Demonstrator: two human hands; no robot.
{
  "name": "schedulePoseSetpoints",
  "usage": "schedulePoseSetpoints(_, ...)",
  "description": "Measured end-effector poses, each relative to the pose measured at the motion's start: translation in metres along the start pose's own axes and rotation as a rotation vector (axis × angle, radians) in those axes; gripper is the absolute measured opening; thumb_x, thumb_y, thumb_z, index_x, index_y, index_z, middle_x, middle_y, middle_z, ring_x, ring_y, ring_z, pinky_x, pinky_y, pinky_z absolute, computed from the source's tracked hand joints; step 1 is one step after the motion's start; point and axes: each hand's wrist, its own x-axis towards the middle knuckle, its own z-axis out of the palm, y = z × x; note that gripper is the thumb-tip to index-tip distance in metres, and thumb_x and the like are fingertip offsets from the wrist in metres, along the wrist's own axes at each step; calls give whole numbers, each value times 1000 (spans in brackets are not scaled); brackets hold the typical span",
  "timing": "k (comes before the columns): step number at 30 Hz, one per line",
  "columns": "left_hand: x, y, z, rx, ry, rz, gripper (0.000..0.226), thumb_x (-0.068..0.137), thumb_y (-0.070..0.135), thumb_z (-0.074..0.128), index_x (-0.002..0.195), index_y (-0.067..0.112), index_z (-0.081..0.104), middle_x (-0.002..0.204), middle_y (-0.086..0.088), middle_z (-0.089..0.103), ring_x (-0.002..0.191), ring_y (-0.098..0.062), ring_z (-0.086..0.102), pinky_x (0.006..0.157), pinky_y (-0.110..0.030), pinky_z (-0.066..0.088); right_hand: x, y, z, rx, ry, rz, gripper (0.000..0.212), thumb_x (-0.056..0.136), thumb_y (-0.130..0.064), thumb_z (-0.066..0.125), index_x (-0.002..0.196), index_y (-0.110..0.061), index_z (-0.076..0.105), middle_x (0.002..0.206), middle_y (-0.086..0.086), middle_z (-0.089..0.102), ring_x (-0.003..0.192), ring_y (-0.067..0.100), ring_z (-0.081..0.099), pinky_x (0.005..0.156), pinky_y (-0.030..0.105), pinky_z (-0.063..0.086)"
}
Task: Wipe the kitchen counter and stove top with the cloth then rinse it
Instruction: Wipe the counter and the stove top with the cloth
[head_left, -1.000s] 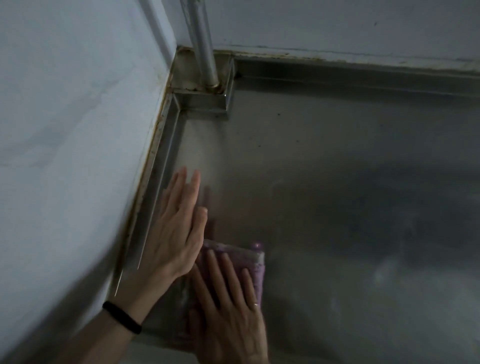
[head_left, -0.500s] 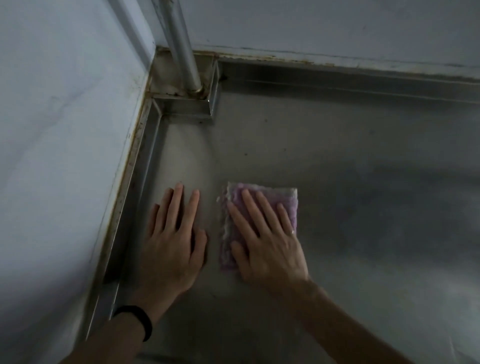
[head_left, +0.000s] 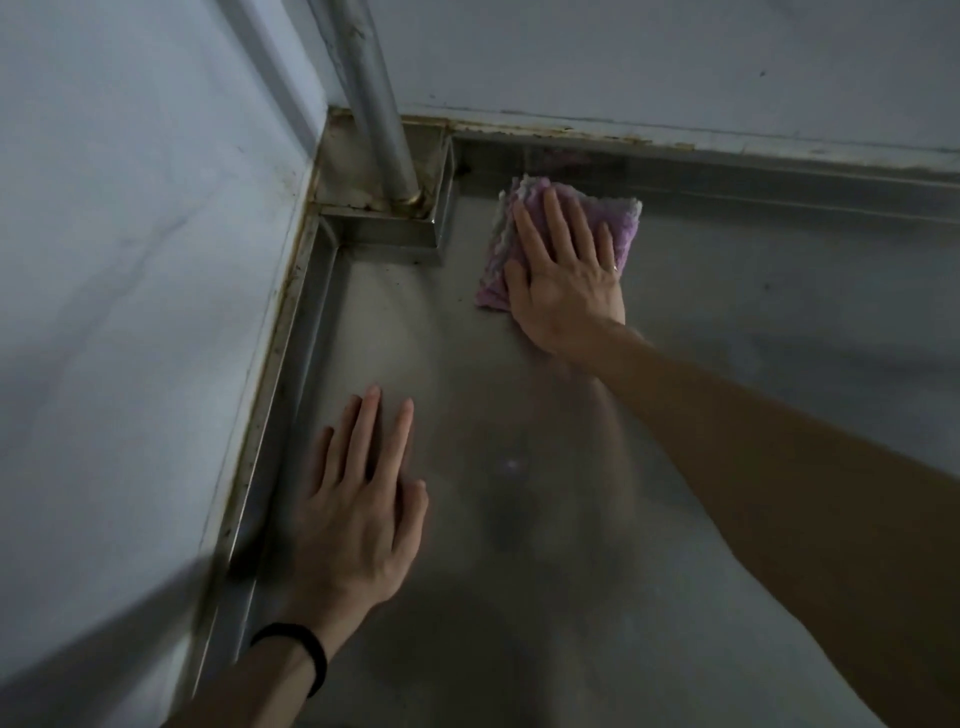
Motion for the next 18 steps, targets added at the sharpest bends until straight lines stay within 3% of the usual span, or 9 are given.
schedulePoseSetpoints(5,0,0,0,25,-29,-17,70,104,47,29,167,22,12,175,-11,7,163,-27,6,130,-52,18,-123,-35,17,13,42,-44,65,105,-45,33,166,-24,20,174,6,7,161,27,3,129,54,8)
schedulePoseSetpoints(11,1,0,-3,15,-35,-32,70,103,49,26,167,25,13,176,-7,7,163,-26,7,130,-50,17,-328,-79,62,54,-42,-84,73,87,-50,58,156,-31,46,168,2,33,154,26,34,126,47,18)
schedulePoseSetpoints(14,1,-1,-2,9,-40,-34,70,103,51,23,167,25,14,176,-7,7,163,-27,8,130,-50,15,-349,-78,62,48,-69,-106,73,82,-56,57,153,-37,48,164,-2,39,150,21,38,124,43,20)
schedulePoseSetpoints(18,1,0,-4,-1,-20,-21,72,101,47,32,167,25,16,175,-7,8,163,-27,8,131,-47,11,-302,-51,49,62,-68,-232,78,87,-55,57,160,-38,34,171,-3,24,157,21,26,125,47,16)
